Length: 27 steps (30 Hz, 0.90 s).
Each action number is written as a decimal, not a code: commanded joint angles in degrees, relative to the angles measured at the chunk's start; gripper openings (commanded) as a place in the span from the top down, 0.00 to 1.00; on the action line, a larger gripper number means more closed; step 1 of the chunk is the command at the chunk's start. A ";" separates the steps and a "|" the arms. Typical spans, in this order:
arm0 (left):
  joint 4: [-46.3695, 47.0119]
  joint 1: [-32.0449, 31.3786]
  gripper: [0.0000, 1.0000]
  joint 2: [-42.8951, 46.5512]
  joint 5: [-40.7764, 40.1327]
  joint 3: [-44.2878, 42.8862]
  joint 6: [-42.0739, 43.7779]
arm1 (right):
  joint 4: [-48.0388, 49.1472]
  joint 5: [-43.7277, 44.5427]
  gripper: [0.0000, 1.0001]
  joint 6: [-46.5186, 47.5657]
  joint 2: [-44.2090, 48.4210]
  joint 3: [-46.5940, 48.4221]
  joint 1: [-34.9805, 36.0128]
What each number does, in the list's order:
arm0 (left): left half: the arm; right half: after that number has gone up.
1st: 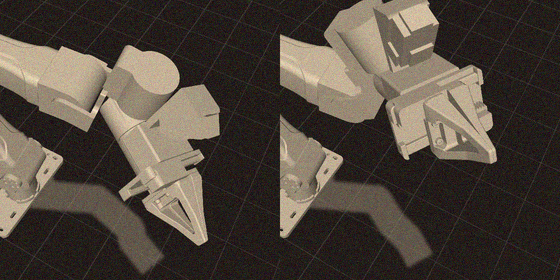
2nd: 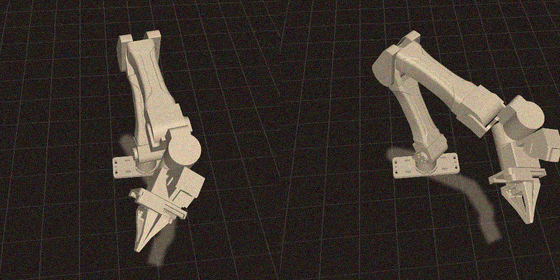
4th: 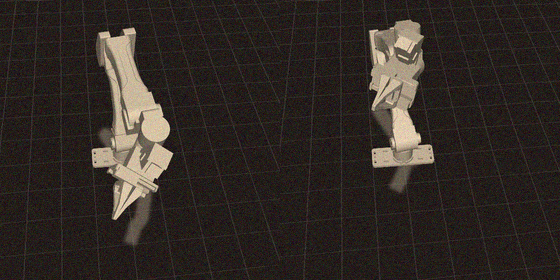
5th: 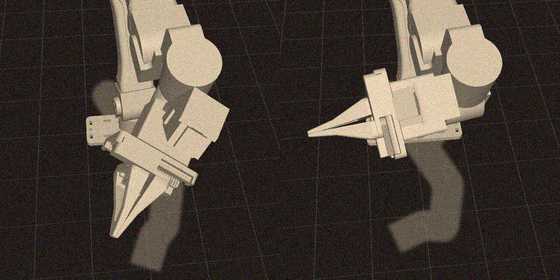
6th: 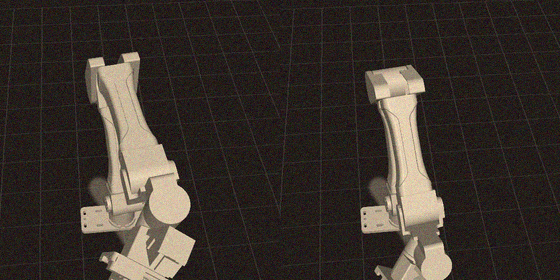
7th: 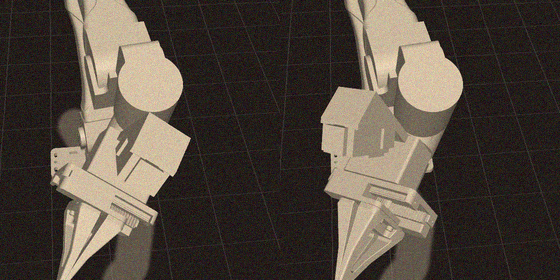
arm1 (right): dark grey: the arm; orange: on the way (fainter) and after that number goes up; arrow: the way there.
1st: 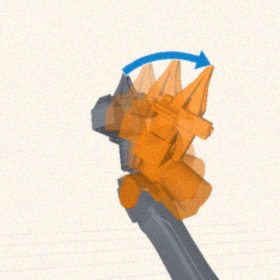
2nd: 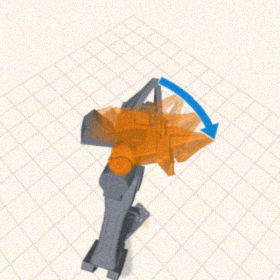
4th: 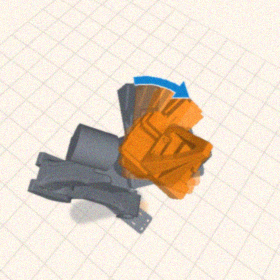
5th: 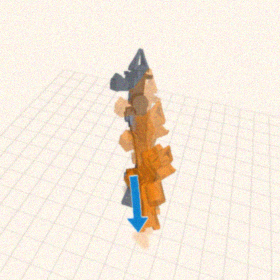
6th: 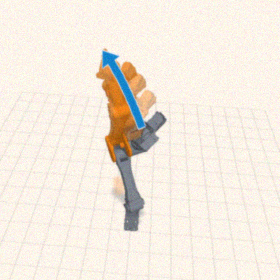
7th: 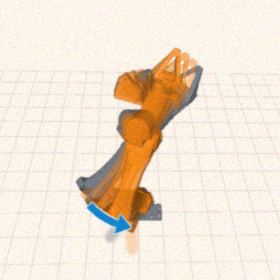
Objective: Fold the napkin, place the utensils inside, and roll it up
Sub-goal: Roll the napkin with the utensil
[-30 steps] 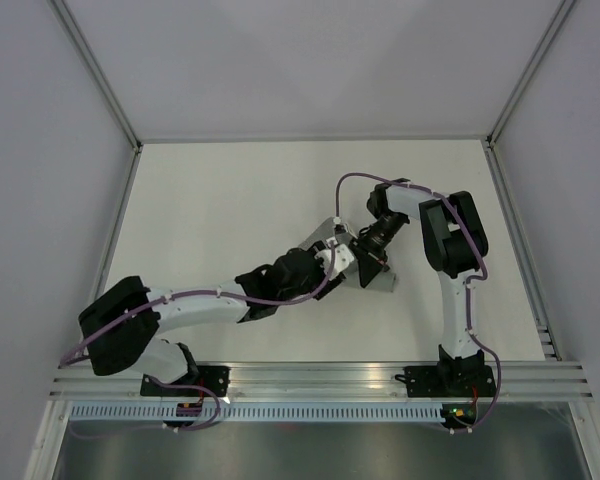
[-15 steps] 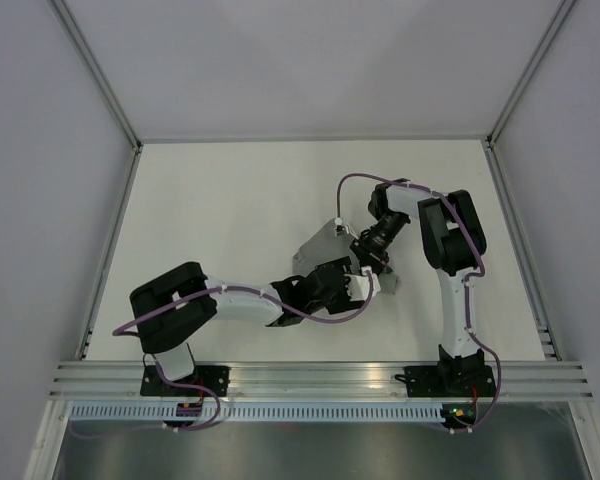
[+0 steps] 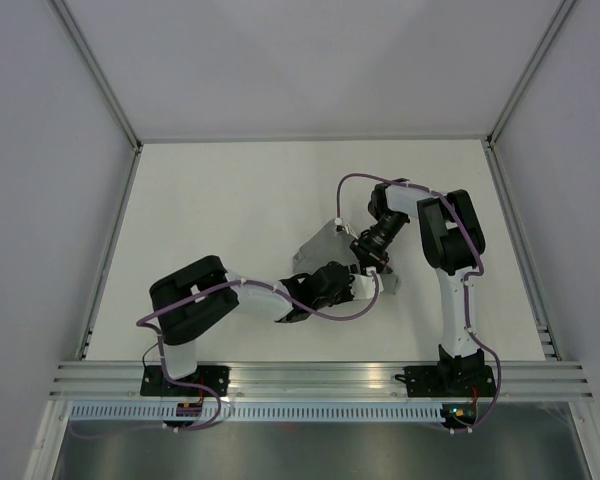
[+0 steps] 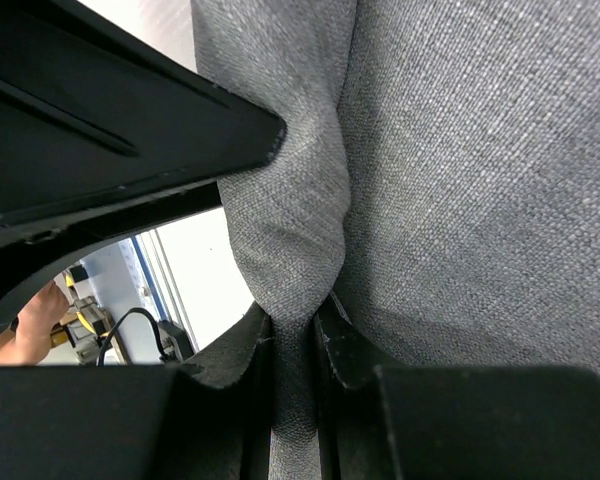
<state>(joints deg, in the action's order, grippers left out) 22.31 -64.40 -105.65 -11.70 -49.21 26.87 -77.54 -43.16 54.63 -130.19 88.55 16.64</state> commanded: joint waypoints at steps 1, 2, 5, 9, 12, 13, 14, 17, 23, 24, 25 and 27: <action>-2.35 0.68 0.59 -1.84 5.37 -2.64 -2.08 | 7.22 9.14 0.86 1.44 -3.05 -0.22 -0.21; -3.66 0.85 0.62 -2.19 5.90 -2.91 -2.52 | 7.22 9.14 0.86 1.44 -3.05 -0.22 -0.21; -6.30 1.65 0.68 -3.25 9.23 -4.05 -4.89 | 7.57 9.14 0.86 1.18 -2.62 -0.57 -0.21; -9.90 2.88 0.82 -4.92 14.05 -5.89 -7.35 | 8.80 9.32 0.84 0.48 -1.83 -1.63 -0.12; -12.01 3.75 0.91 -6.32 16.62 -6.68 -8.76 | 10.03 8.88 0.75 -0.05 -0.16 -2.86 -0.21; -12.63 4.10 0.92 -6.85 17.76 -7.04 -9.12 | 10.56 8.62 0.72 -0.14 0.28 -3.21 -0.21; -13.33 4.37 0.94 -7.12 19.33 -7.30 -9.99 | 11.09 8.44 0.66 -0.75 1.68 -3.99 -0.21; -16.76 6.04 0.95 -8.52 23.90 -9.05 -11.57 | 12.67 7.21 0.53 -2.06 5.10 -5.58 -0.30; -21.42 9.73 0.95 -9.93 31.28 -11.08 -13.86 | 20.04 7.21 0.45 -8.83 13.28 -9.18 -0.91; -21.86 10.52 0.95 -10.19 32.26 -11.60 -14.21 | 21.62 7.73 0.44 -12.06 14.34 -9.62 -1.17; -21.95 10.87 0.95 -10.37 32.97 -11.87 -14.48 | 24.86 8.78 0.44 -13.75 15.22 -10.50 -1.70; -24.15 11.92 0.95 -10.98 35.08 -12.83 -15.01 | 27.86 9.66 0.43 -15.95 18.21 -11.56 -2.40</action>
<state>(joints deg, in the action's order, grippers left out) 9.06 -53.56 -111.53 15.68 -62.59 17.17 -63.40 -37.19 43.77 -116.44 78.06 15.29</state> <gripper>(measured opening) 0.316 0.561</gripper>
